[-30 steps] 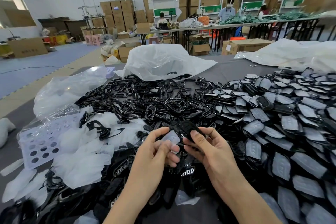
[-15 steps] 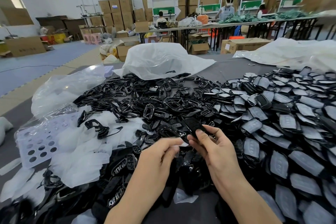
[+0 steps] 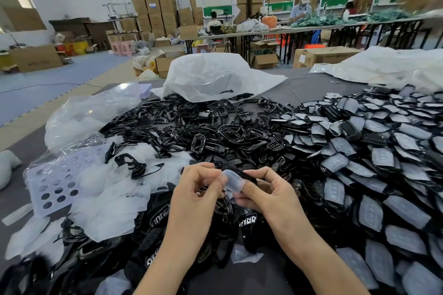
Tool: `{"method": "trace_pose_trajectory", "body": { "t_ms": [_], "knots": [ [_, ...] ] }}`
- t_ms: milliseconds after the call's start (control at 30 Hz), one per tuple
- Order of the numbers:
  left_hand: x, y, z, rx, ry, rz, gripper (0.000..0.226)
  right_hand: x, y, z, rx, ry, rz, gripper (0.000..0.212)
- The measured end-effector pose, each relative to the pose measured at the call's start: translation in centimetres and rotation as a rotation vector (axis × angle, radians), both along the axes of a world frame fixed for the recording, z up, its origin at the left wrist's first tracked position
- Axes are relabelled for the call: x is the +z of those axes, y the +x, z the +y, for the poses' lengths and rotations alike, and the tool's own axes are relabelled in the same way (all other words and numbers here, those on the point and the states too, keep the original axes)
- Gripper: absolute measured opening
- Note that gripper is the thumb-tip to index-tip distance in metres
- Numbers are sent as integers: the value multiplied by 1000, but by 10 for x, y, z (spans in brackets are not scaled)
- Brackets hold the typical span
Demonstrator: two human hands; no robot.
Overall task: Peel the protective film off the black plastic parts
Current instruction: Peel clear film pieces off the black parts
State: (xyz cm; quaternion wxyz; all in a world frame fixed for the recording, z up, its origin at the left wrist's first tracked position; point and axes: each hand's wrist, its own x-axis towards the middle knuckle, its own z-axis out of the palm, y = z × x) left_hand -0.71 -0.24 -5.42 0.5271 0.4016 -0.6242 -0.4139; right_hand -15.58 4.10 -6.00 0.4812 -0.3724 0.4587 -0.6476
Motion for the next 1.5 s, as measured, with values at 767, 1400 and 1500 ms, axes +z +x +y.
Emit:
{"method": "trace_pose_trajectory", "body": {
  "t_ms": [767,1400,1500],
  "knots": [
    [3,-4,7,-219,149,68,14,-2,3,-1,-54,-89,31,8],
    [2,-6,14,-189,-101,-231,39,-4,-3,0,147,-4,-64,12],
    [3,-7,16,-169,-143,-223,40,-4,0,0,133,-25,-54,21]
  ]
}}
